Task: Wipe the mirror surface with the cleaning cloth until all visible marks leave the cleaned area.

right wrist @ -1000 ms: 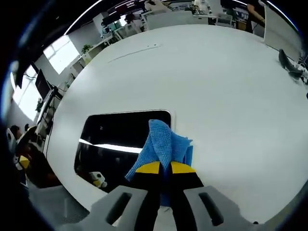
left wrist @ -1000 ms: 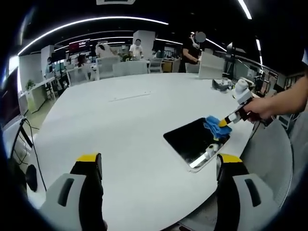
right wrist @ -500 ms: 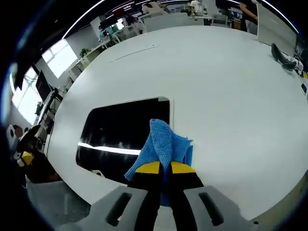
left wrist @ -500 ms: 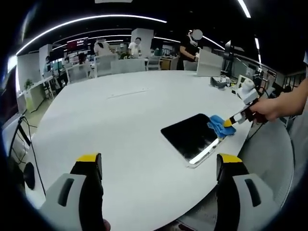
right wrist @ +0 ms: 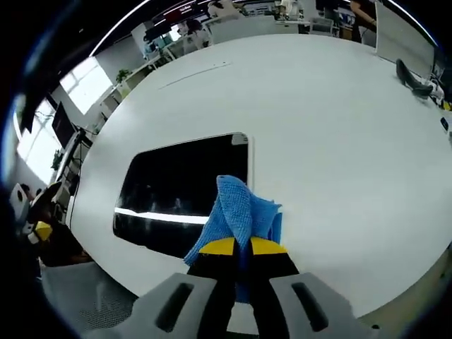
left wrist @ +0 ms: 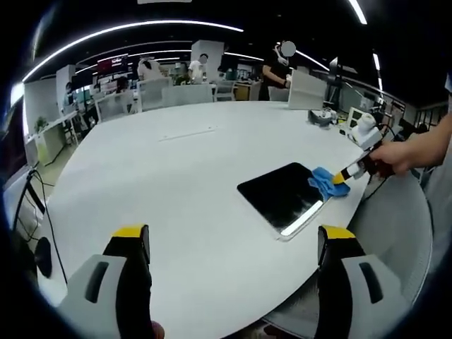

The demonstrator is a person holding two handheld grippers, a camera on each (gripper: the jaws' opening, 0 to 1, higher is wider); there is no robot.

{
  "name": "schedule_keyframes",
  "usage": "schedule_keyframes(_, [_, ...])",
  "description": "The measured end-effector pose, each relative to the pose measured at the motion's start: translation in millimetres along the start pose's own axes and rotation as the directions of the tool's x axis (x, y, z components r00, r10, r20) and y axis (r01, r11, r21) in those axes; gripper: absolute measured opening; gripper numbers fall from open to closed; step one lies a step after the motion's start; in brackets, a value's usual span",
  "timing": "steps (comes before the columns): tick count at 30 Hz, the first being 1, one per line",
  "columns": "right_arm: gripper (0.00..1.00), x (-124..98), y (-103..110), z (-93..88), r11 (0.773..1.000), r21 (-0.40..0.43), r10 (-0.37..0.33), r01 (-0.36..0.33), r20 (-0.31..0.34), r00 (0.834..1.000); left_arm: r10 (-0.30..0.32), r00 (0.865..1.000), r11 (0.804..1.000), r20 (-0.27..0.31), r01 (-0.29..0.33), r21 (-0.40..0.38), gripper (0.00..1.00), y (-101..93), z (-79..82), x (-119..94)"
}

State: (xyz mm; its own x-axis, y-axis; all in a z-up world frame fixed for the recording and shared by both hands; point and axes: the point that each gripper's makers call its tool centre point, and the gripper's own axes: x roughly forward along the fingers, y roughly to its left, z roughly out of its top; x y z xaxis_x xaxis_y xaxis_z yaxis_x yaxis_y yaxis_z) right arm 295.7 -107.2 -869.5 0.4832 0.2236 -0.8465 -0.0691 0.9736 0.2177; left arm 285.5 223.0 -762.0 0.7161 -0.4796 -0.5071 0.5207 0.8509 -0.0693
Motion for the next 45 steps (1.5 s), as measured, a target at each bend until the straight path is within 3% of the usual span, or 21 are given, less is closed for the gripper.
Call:
schedule_keyframes(4, [0.0, -0.5, -0.4, -0.1, 1.0, -0.023, -0.004, 0.004, 0.001, 1.0, -0.003, 1.0, 1.0, 0.007, 0.003, 0.001, 0.99, -0.3, 3.0, 1.3])
schedule_keyframes(10, [0.0, -2.0, 3.8, 1.5, 1.0, 0.006, 0.001, -0.001, 0.008, 1.0, -0.01, 1.0, 1.0, 0.008, 0.01, 0.01, 0.99, -1.8, 6.6, 1.4])
schedule_keyframes(45, [0.0, 18.6, 79.9, 3.8, 0.997, -0.041, 0.064, -0.065, -0.028, 0.998, -0.003, 1.0, 1.0, 0.013, 0.003, -0.008, 0.99, 3.2, 3.5, 2.0])
